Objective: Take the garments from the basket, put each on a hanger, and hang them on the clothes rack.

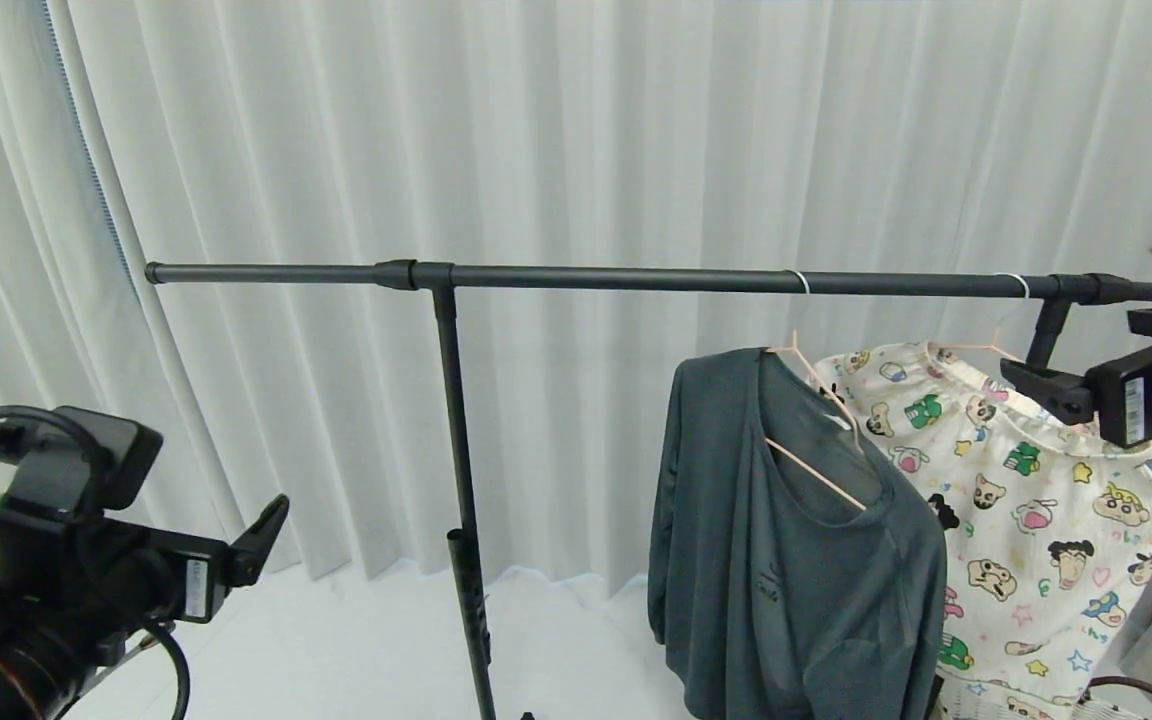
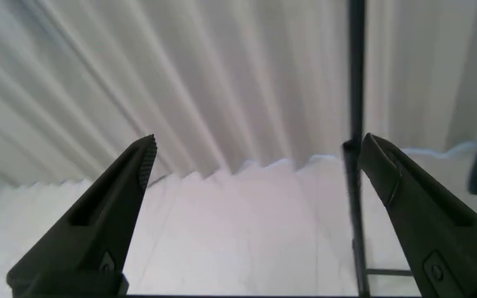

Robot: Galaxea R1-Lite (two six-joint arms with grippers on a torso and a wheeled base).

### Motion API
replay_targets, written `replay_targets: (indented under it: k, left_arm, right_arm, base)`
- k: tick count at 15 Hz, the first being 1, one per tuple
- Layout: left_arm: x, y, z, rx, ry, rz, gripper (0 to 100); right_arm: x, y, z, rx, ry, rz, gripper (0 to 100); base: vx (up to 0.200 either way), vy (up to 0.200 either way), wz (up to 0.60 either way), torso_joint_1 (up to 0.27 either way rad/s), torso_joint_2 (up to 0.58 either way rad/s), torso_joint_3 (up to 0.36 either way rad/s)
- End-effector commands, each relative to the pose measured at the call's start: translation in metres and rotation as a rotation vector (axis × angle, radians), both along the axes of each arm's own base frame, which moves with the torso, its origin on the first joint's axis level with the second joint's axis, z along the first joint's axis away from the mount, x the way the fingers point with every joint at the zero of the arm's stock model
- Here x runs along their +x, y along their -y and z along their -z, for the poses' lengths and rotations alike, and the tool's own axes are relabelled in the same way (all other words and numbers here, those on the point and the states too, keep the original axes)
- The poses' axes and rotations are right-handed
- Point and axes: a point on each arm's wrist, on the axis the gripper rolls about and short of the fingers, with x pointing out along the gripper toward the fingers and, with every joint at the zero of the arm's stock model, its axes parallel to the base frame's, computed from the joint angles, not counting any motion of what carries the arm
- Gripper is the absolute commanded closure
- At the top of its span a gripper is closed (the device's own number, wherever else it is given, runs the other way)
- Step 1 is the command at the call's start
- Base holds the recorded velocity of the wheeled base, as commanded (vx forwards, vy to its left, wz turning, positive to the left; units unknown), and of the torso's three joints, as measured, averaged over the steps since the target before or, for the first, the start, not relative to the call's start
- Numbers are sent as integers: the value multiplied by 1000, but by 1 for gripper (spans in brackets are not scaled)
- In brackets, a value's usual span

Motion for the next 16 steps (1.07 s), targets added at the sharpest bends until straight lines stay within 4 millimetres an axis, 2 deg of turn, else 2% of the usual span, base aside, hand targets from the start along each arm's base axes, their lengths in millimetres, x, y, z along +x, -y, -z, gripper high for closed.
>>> replay_targets:
  k: [1, 2, 3, 4, 5, 8, 9, 13, 15, 16]
  left_arm:
    - [-27, -18, 7, -3, 24, -89, 0]
    - [-31, -20, 8, -3, 26, -105, 0]
    - [-46, -29, 13, -1, 44, -167, 0]
    - [-52, -32, 14, -2, 56, -193, 0]
    - [-65, -36, 21, -1, 65, -242, 0]
    - [-87, -40, 21, -18, 110, -303, 0]
    - [-99, -39, 24, -18, 114, -312, 0]
    - [-144, -35, 40, -24, 190, -307, 0]
    - [-163, -33, 54, -25, 234, -303, 0]
    - [-172, -33, 67, -37, 213, -317, 0]
  right_arm:
    - [-23, 23, -3, -26, 45, 91, 0]
    - [-27, 27, -2, -34, 50, 107, 0]
    - [-42, 39, 5, -57, 51, 171, 0]
    - [-49, 43, 9, -59, 50, 192, 0]
    - [-66, 47, 20, -62, 42, 213, 0]
    - [-103, 50, 43, -69, 6, 230, 0]
    - [-124, 52, 55, -71, -12, 247, 0]
    - [-179, 52, 103, -62, 13, 270, 0]
    - [-191, 52, 119, -54, 51, 270, 0]
    - [-199, 52, 131, -23, 89, 268, 0]
  base:
    - [-200, 0, 0, -7, -7, 2]
    - [-200, 0, 0, 2, 7, 2]
    - [-200, 0, 0, -2, 2, -2]
    - [-200, 0, 0, -2, -2, 2]
    - [-200, 0, 0, 7, 2, 2]
    - [-200, 0, 0, 2, -1, 1]
    - [-200, 0, 0, -2, -2, 2]
    - [0, 0, 0, 0, 0, 0]
    - [0, 0, 0, 0, 0, 0]
    - [0, 0, 0, 0, 0, 0]
